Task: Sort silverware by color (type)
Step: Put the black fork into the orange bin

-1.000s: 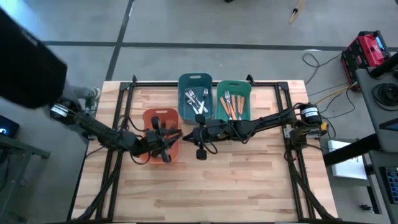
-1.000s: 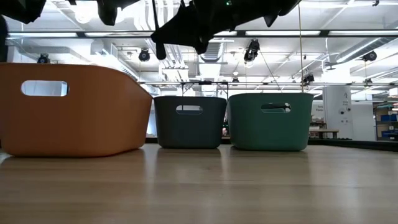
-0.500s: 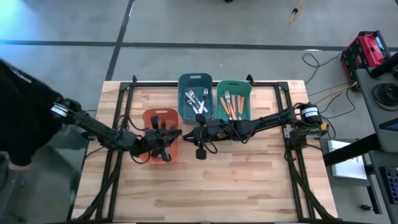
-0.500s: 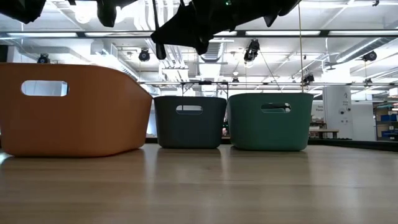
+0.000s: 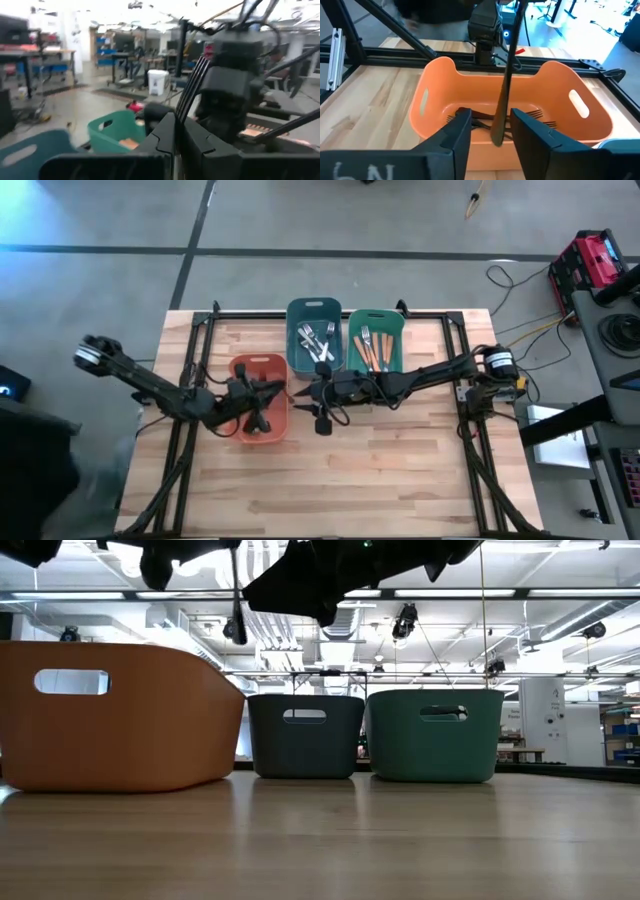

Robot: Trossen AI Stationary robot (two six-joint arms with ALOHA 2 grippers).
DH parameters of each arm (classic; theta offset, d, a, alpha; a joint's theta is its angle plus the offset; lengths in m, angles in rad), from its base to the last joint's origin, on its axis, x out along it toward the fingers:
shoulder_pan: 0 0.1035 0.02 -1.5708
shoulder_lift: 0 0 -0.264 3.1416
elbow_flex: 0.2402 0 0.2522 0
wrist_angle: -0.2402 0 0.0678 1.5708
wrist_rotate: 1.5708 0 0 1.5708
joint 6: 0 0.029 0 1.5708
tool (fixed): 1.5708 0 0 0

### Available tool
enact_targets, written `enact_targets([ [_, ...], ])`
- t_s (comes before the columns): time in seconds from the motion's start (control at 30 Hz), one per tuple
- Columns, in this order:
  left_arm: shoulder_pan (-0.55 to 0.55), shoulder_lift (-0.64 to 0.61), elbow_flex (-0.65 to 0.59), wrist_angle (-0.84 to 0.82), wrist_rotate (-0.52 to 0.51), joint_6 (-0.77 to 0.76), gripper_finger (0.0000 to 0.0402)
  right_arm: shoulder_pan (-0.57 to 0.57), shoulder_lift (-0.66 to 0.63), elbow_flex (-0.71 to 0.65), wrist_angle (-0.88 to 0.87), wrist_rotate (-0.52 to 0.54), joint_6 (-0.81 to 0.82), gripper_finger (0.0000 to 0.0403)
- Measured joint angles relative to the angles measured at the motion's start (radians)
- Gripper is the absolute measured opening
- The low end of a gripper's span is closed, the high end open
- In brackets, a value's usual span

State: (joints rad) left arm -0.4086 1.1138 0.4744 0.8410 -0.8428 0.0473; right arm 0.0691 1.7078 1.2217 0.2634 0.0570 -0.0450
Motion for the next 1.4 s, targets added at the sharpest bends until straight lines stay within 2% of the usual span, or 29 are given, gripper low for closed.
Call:
enact_targets([
  [0.1,0.000,-0.063,0.000,-0.109,-0.032,-0.054,0.0000,-0.002,-0.003,0.000,-0.006,0.007,0.000,0.0138],
  [0.3,-0.002,-0.167,0.000,-0.213,-0.030,-0.071,0.0000,-0.006,-0.004,0.000,-0.037,0.042,0.009,0.0150],
  [0.43,-0.002,-0.237,0.000,-0.358,-0.038,-0.135,0.0000,-0.007,-0.004,0.000,-0.061,0.051,0.010,0.0150],
  [0.6,-0.002,-0.320,0.000,-0.589,-0.057,-0.296,0.0000,-0.007,-0.006,0.000,-0.075,0.051,0.010,0.0150],
  [0.73,0.004,-0.360,0.000,-0.806,-0.084,-0.497,0.0000,-0.007,-0.006,0.000,-0.073,0.051,0.009,0.0152],
  [0.87,0.015,-0.355,0.000,-0.958,-0.100,-0.701,0.0000,-0.010,-0.006,0.000,-0.073,0.051,0.011,0.0153],
  [0.97,0.017,-0.332,0.000,-0.992,-0.099,-0.786,0.0000,-0.011,-0.006,0.000,-0.072,0.051,0.011,0.0153],
  [1.4,0.032,-0.215,0.000,-1.020,-0.089,-0.871,0.0000,-0.011,-0.006,0.000,-0.073,0.051,0.022,0.0153],
])
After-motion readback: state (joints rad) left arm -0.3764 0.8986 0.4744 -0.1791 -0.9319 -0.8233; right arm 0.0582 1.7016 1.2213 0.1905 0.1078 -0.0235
